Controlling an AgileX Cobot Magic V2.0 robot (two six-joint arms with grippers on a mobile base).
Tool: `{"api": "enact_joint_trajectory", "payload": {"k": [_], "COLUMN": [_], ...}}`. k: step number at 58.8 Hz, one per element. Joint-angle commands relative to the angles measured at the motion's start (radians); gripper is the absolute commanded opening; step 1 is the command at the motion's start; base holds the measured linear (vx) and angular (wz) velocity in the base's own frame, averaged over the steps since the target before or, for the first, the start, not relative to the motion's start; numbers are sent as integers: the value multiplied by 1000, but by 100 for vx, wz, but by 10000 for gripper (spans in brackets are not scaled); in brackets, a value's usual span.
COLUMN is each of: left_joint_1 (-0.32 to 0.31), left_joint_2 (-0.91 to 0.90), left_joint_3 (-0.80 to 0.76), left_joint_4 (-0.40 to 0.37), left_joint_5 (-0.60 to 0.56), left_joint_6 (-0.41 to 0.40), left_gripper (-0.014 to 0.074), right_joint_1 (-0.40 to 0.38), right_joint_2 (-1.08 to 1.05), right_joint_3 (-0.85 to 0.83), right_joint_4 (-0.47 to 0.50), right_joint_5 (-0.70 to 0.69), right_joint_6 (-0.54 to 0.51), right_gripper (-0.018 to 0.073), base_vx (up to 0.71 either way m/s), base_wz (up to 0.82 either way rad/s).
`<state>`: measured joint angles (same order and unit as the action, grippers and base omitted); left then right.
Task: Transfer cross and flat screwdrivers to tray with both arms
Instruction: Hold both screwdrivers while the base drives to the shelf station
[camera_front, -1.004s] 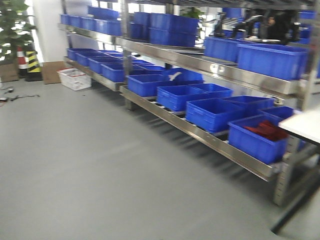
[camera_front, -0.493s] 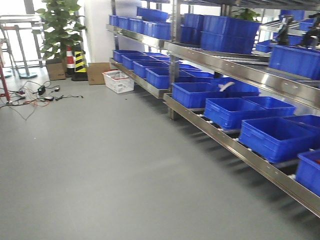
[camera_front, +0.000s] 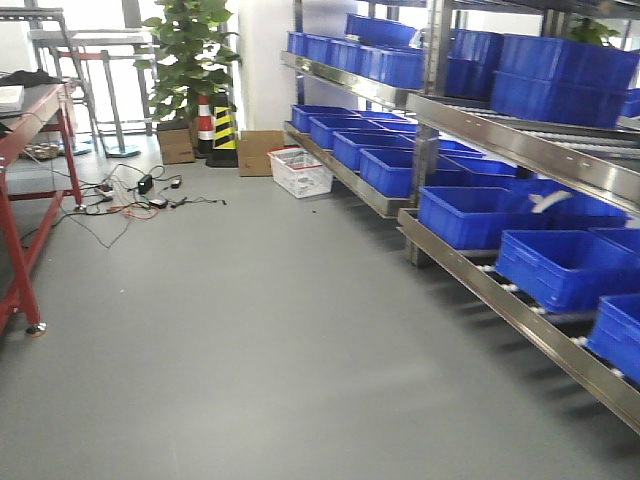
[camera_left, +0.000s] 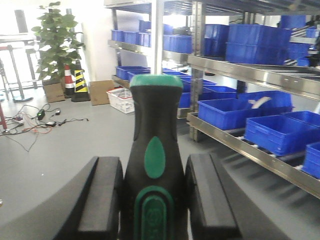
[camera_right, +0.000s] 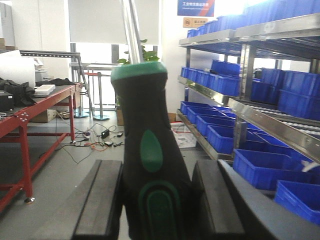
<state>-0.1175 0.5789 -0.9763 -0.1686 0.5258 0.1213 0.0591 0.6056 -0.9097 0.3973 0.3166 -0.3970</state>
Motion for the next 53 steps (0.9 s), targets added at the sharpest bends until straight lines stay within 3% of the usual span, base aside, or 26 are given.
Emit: {"api": "enact_joint_trajectory", "payload": {"k": [1, 27, 53], "left_joint_1": [-3, -3, -3], "left_joint_2": [3, 3, 3], "left_joint_3": [-29, -29, -29], "left_joint_4": [-13, -13, -13], "left_joint_5": [-95, -95, -95], "left_joint_6": [-3, -3, -3], "left_gripper": [3, 3, 3], "right_joint_1": [-2, -2, -2], "right_joint_2": [4, 4, 6], "right_joint_3": [-29, -29, -29], "right_joint_4": [8, 8, 8], "right_joint_5": [-95, -95, -95], "right_joint_6": [-3, -3, -3], "right_gripper": [-8, -8, -8], "base_vx": [57, 58, 57], "base_wz": [24, 11, -16]}}
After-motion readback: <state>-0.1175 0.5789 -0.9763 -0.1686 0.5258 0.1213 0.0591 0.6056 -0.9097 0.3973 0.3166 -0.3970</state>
